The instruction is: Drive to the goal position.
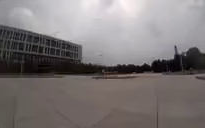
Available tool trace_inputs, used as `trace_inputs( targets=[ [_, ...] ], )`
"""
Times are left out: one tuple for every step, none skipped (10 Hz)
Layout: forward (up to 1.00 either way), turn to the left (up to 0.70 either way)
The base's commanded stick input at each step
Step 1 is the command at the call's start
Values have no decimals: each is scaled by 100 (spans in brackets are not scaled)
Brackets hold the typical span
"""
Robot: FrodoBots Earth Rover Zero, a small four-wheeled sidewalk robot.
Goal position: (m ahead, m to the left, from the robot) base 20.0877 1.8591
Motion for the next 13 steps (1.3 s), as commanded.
trace_inputs(
  targets=[
    [70, 0],
    [70, 0],
    [70, 0],
    [70, 0],
    [70, 0],
    [70, 0],
    [70, 0],
    [70, 0],
    [70, 0],
    [70, 0],
    [70, 0],
    [70, 0],
    [70, 0]
  ],
)
